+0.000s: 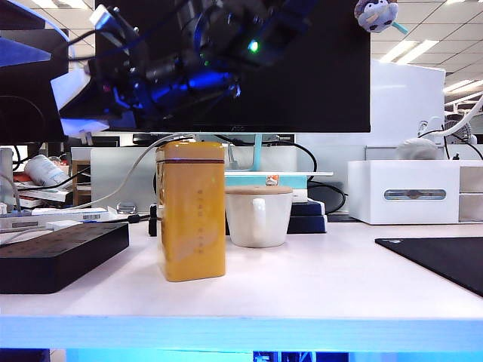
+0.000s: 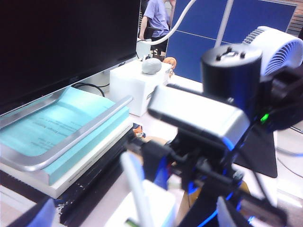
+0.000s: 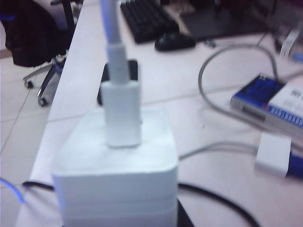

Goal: Plug the white charger into the left socket.

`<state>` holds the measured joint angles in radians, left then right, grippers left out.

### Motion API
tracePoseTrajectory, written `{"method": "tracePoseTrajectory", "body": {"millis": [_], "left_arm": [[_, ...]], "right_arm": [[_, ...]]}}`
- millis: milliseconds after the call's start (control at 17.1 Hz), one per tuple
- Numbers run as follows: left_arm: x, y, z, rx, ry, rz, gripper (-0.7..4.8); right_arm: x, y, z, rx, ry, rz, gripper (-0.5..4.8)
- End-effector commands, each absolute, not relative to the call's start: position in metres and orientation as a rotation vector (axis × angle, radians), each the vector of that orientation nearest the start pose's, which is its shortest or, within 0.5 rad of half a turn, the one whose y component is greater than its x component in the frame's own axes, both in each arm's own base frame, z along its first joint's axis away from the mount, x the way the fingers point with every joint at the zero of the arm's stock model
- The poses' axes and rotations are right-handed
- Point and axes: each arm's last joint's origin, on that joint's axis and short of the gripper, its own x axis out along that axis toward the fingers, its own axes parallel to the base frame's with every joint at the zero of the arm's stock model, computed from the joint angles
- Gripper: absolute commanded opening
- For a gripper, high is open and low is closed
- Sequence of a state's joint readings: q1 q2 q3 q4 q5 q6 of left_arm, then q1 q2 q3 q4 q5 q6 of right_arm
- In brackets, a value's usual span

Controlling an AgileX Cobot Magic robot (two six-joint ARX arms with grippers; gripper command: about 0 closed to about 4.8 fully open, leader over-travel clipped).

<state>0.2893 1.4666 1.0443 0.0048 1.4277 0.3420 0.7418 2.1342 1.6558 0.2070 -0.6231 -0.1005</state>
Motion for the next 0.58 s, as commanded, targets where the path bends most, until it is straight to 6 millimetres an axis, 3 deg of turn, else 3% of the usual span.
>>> {"method": "tracePoseTrajectory", "body": {"millis": [58, 292, 584], "left_arm": [[0.302, 0.06, 0.294, -0.016, 0.08, -1.147, 4.79], [0.301, 0.063, 0.294, -0.014, 0.084, -1.128, 4.79], [0.299, 0.062, 0.294, -0.041, 0.058, -1.219, 4.79]], "right_arm": [[0.35, 0.35, 0.247, -0.089, 0.184, 1.428, 0.92], [0.337, 0.357, 0.257, -0.043, 0.199, 1.492, 0.93], [0.338, 0.355, 0.259, -0.038, 0.197, 1.513, 0.93]]}}
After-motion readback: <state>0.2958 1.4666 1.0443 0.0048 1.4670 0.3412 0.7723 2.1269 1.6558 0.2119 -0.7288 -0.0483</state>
